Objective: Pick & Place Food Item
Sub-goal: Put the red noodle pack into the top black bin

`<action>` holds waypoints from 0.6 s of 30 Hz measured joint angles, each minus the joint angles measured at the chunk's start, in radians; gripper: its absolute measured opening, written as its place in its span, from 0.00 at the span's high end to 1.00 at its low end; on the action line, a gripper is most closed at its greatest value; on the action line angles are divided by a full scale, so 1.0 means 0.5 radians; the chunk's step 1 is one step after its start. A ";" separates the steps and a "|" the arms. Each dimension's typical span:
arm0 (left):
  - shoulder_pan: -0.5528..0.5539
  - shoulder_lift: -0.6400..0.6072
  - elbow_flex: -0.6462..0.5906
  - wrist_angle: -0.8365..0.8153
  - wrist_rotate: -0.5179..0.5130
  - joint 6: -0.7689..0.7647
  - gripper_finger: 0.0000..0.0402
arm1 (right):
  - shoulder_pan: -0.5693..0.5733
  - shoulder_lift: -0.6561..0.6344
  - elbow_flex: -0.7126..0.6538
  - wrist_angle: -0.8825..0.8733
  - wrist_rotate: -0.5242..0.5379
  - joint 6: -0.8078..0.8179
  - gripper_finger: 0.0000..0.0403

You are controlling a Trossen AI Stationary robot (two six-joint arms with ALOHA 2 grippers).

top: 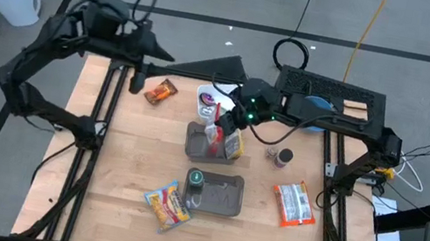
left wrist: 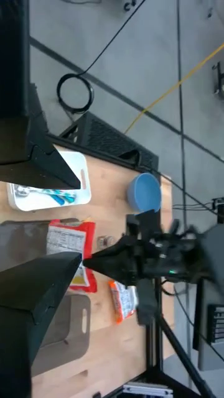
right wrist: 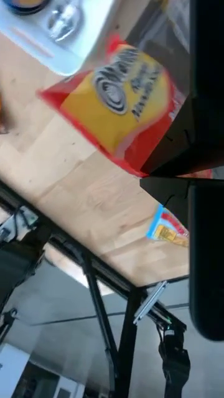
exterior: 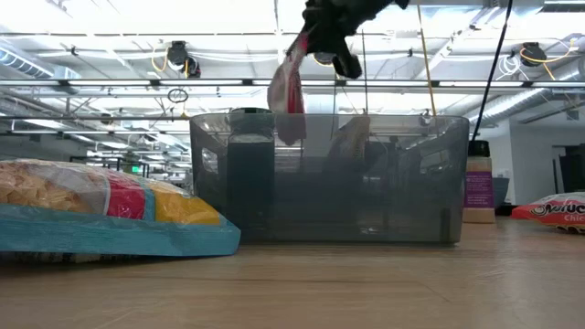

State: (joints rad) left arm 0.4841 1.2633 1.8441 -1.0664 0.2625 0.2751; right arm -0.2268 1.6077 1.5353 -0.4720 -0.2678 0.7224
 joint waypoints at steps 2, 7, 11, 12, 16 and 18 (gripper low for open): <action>0.002 -0.030 0.000 0.000 0.001 -0.008 0.54 | 0.000 0.000 -0.037 0.001 -0.017 0.006 1.00; 0.017 -0.070 0.000 -0.001 0.002 -0.007 0.54 | -0.001 0.000 -0.127 0.059 -0.048 0.023 1.00; 0.017 -0.070 0.000 -0.007 0.001 -0.016 0.54 | -0.004 0.000 -0.189 0.115 -0.048 0.051 1.00; 0.017 -0.070 0.000 -0.010 0.001 -0.015 0.54 | -0.004 0.000 -0.198 0.117 -0.047 0.054 1.00; 0.017 -0.068 0.000 -0.011 0.001 -0.013 0.54 | -0.005 0.000 -0.243 0.130 -0.045 0.059 1.00; 0.017 -0.066 0.000 -0.012 0.000 -0.008 0.54 | -0.005 0.000 -0.266 0.143 -0.045 0.074 1.00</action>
State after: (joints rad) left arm 0.4927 1.2301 1.8439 -1.0725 0.2626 0.2711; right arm -0.2291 1.6077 1.4024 -0.4005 -0.2902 0.7592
